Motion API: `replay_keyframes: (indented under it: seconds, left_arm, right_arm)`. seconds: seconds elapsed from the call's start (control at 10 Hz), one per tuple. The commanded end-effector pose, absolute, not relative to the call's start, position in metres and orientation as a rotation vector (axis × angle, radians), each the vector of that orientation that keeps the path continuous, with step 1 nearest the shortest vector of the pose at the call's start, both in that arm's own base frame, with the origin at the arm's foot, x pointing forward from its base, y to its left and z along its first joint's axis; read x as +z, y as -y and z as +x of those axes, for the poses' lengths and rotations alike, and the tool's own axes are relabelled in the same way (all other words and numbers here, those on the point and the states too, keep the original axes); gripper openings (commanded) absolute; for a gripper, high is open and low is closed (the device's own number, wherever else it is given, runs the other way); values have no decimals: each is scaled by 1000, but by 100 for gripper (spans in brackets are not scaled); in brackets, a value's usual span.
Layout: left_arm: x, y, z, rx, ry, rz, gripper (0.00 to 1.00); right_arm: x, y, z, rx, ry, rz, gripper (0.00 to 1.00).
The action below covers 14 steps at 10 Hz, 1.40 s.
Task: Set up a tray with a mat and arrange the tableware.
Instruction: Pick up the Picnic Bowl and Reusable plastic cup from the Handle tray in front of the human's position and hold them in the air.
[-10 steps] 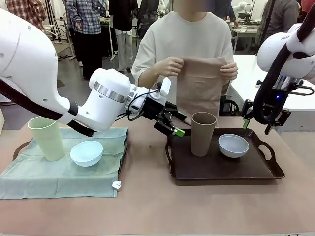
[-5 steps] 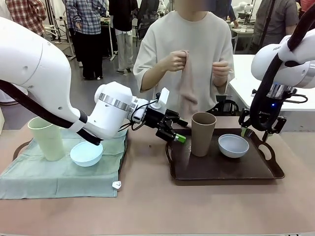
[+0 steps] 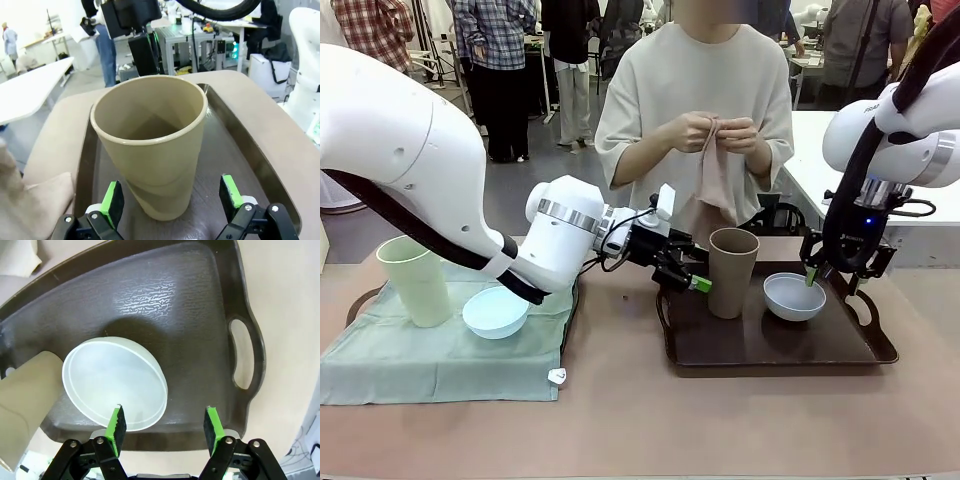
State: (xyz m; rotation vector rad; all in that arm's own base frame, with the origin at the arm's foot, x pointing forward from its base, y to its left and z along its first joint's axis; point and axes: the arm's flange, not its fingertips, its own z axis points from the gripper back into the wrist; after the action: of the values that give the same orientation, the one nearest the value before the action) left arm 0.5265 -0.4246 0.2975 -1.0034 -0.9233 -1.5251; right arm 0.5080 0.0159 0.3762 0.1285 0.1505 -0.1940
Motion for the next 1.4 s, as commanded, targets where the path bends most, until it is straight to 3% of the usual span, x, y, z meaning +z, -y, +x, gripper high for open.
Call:
replay_keyframes:
  seconds: [0.0,1.3]
  left_arm:
    - [301,436,529,-1506,882,-954,100]
    - [285,480,541,-1597,809,-889,100]
  right_arm:
    - [369,-19,516,-161,-142,128,81]
    - [350,-25,522,-102,-159,153,81]
